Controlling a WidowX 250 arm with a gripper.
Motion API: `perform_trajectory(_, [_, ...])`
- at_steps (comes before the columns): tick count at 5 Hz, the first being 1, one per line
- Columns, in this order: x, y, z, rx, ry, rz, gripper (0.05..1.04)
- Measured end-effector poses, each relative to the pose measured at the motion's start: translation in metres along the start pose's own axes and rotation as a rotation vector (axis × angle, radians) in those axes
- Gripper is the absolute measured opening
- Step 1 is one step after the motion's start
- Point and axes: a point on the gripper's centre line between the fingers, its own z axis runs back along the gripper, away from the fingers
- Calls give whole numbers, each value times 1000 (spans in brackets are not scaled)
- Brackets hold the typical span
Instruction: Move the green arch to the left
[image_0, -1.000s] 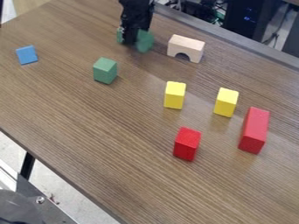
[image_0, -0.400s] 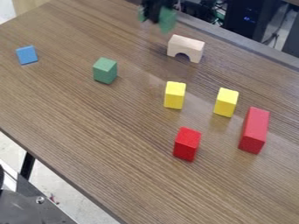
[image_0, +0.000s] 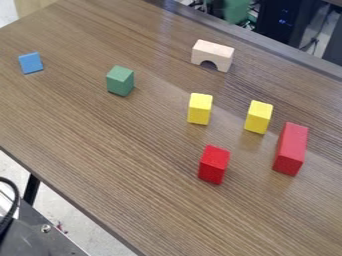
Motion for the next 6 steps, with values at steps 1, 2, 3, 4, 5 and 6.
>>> perform_trajectory(1, [-43,-12,21,-72,40,-231,562])
perform_trajectory(2, [-87,-9,42,-150,56,-435,562])
perform_trajectory(3, [-113,-2,50,-175,72,-549,562])
perform_trajectory(4, [-140,3,50,-205,175,-622,562])
perform_trajectory(5, [-165,4,48,-192,366,-673,562])
perform_trajectory(6, [-178,1,39,-146,501,-700,562])
